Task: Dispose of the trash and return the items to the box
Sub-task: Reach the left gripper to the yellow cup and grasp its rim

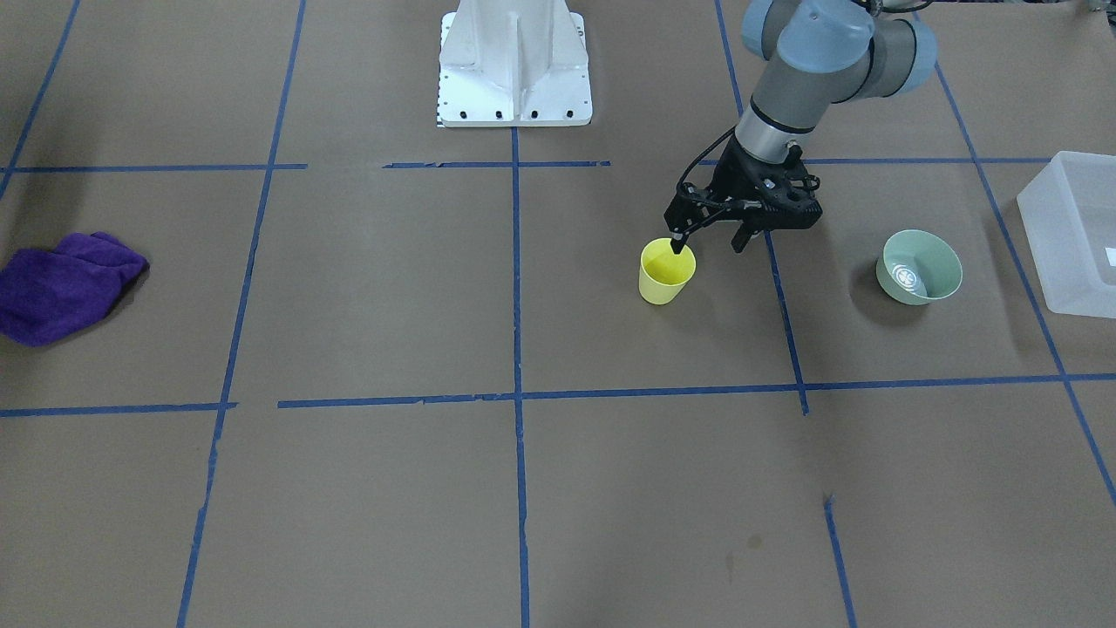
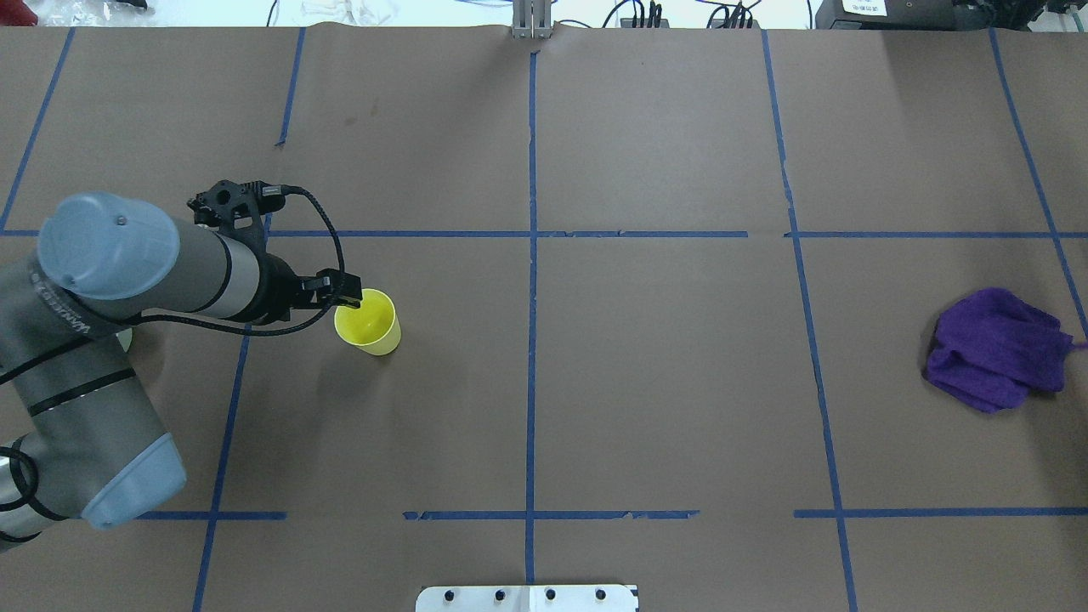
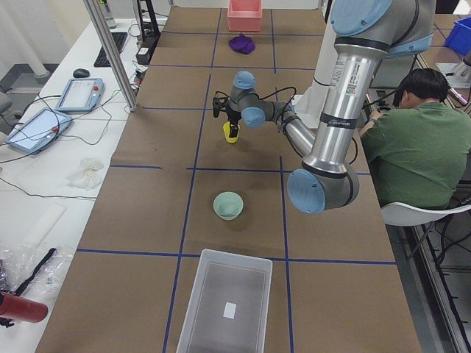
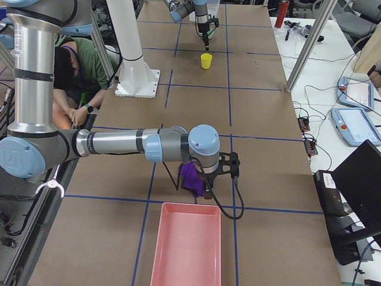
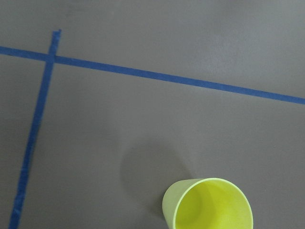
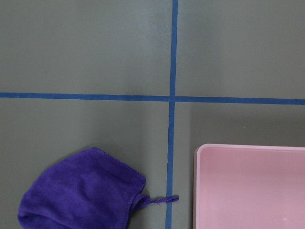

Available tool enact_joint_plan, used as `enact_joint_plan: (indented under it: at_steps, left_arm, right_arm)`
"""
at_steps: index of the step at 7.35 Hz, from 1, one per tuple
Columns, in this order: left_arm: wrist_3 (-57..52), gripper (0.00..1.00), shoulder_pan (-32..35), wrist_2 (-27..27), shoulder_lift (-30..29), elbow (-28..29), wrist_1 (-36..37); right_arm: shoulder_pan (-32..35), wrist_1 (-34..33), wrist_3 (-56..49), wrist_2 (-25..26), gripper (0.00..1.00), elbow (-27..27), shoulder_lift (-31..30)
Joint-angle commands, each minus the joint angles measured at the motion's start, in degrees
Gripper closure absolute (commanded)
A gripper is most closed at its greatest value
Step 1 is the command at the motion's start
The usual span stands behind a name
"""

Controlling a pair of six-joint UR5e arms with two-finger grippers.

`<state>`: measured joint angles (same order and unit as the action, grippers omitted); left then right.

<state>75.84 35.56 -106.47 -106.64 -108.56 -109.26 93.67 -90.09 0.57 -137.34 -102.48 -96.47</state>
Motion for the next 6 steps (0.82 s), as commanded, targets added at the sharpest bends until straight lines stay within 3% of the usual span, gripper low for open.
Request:
enact_joint_plan:
  at_steps: [1,2,4,5,6]
  left_arm:
    - [0.3,0.01,-1.7,1.8,-1.1,2.6,0.0]
    - [0.3,0.01,-2.0,1.8,-1.2,2.6,0.0]
    - [0.2,0.12,-2.9,1.8,-1.1,2.9,0.0]
    - [0.2,0.26,-3.0,1.8,-1.1,3.2,0.0]
    - [0.2,0.49,-3.1,1.8,-1.1,3.6,0.0]
  right_arm:
    - [0.0,0.0,0.0,-0.1,0.0,-0.1,0.4]
    - [0.0,0.0,0.0,-0.6,0.0,0.0,0.4]
    - [0.0,0.0,0.0,-1.2,0.0,-0.1,0.4]
    - [0.0,0.0,0.0,-1.3,0.0,0.0,0.4]
    - [0.0,0.0,0.0,-1.6,0.0,0.0,0.4]
